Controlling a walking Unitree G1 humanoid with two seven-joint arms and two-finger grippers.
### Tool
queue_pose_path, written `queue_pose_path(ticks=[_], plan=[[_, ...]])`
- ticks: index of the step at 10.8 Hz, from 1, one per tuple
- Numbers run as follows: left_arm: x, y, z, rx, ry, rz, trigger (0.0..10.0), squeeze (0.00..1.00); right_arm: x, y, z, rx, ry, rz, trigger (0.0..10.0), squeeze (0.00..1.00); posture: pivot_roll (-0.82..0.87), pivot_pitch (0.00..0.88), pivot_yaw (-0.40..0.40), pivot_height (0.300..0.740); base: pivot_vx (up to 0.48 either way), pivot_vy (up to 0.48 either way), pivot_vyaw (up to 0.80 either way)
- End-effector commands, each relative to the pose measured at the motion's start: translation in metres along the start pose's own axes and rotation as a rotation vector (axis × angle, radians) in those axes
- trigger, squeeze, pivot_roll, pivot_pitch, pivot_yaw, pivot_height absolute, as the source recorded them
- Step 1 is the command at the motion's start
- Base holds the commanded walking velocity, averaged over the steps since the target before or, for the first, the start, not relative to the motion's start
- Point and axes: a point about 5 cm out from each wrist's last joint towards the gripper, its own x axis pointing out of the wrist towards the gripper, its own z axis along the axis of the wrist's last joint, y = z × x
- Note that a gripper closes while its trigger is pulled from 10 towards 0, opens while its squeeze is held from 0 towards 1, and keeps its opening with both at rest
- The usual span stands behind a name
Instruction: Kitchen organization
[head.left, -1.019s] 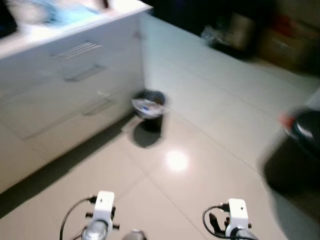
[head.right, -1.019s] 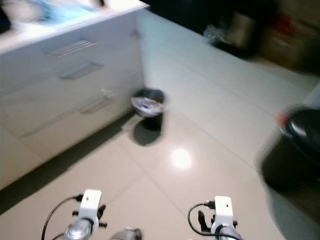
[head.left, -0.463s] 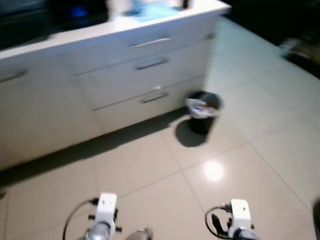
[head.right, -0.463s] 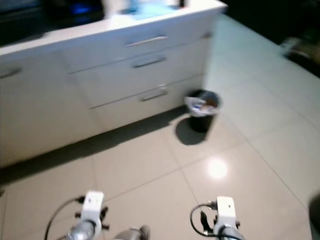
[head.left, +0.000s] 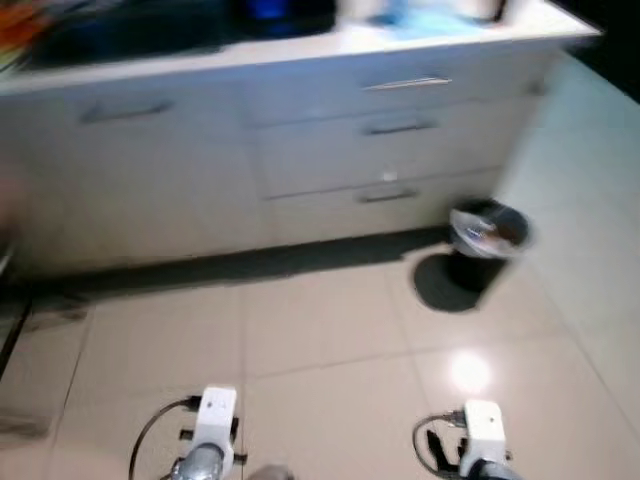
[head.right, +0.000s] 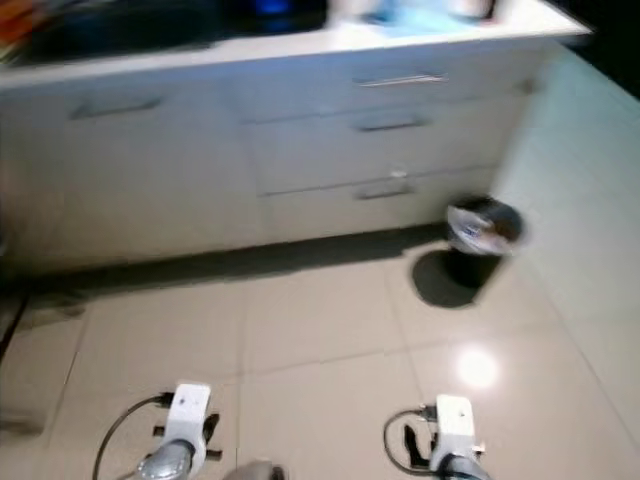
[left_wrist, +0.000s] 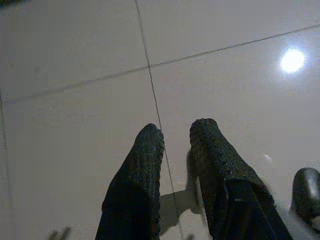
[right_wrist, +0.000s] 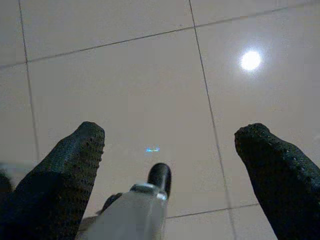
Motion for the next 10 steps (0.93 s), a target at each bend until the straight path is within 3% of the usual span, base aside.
queue_pose_path(ticks=[1,5,10], plan=[[-0.0024,0.0043,-0.0091,0.007,0.027,0.007,10.0,0.0,-0.0008,0.0039,-0.0067,0.001,0.026,0.007,10.0,0.0,-0.07,0.11,0.029,0.74,0.0,0.0,0.8],[-0.0025,0.0041,-0.0097,0.004,0.031,0.008,10.0,0.0,-0.0007,0.0038,-0.0064,0.01,0.024,0.011,10.0,0.0,-0.07,0.115,0.026,0.74,0.0,0.0,0.7],[-0.0026,0.0032,-0.0106,0.01,0.037,0.003,10.0,0.0,-0.0004,0.0038,-0.0052,0.015,0.021,0.012,10.0,0.0,-0.07,0.126,0.024,0.74,0.068,0.0,0.0]])
